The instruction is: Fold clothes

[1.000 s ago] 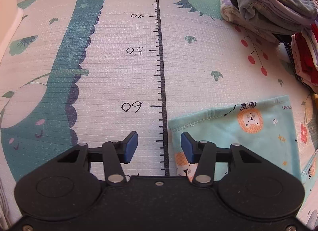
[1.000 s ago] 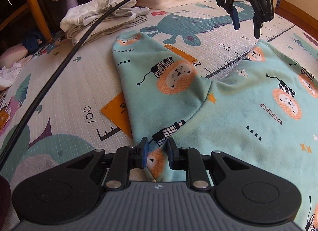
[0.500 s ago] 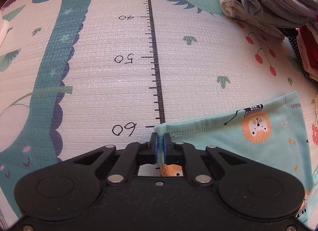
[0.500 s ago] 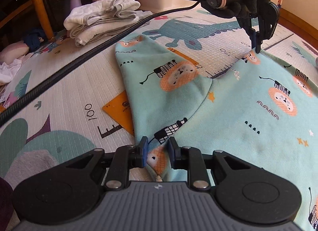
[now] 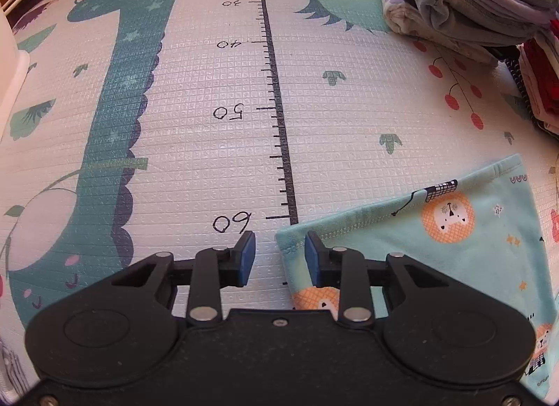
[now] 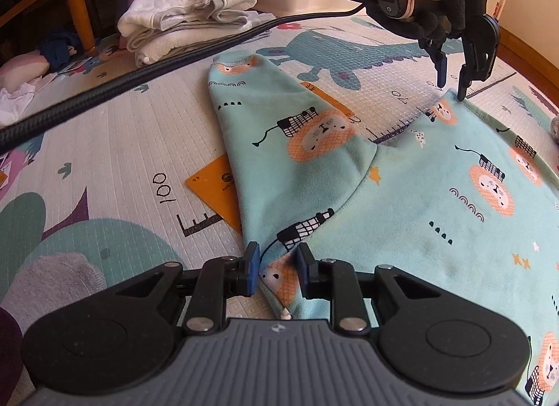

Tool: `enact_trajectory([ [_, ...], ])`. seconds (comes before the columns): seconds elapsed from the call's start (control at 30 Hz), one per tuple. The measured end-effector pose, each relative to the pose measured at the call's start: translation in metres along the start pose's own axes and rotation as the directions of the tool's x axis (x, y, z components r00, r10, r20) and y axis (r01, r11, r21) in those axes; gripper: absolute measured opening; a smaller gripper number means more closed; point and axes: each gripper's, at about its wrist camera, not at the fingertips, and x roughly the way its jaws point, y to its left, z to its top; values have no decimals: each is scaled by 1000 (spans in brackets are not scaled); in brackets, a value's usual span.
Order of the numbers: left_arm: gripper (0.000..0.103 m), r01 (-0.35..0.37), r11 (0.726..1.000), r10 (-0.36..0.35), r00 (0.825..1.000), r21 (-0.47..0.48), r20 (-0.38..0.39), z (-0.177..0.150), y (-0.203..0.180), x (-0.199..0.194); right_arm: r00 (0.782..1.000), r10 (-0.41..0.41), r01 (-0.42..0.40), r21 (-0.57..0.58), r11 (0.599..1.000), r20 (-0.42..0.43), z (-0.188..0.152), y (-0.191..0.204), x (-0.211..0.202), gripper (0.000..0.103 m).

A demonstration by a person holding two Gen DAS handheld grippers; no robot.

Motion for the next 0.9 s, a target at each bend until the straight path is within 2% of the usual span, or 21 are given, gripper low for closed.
enact_trajectory([
  [0.1, 29, 11, 1000, -11, 1000, 25, 23, -8, 6, -23, 999, 4, -4, 2, 1000, 37, -10, 2, -16, 30],
  [0.2, 29, 12, 1000, -13, 999, 21, 46, -21, 19, -45, 999, 15, -13, -54, 998, 51, -19, 12, -29, 30],
  [0.3, 29, 22, 999, -20, 997, -27, 72, -45, 40, -69, 998, 38, -33, -103, 994, 45, -25, 23, -42, 30],
  [0.43, 29, 26, 993, -14, 995, -116, 100, -87, 72, -97, 997, 58, -53, -101, 993, 50, -25, 26, -56, 30],
  [0.53, 29, 20, 972, 10, 992, -232, 124, -127, 103, -113, 997, 51, -47, -77, 996, 56, -23, 17, -60, 30],
  [0.67, 29, -3, 917, 68, 986, -399, 150, -189, 142, -126, 998, 30, -30, -3, 1000, 58, -13, -8, -53, 30],
  [0.8, 29, 1, 813, 127, 976, -582, 179, -256, 175, -132, 999, -11, 7, 78, 997, 53, -3, -35, -36, 29],
  [0.9, 29, 44, 732, 144, 965, -680, 218, -302, 180, -133, 998, -28, 22, 129, 991, 47, 1, -49, -22, 29],
])
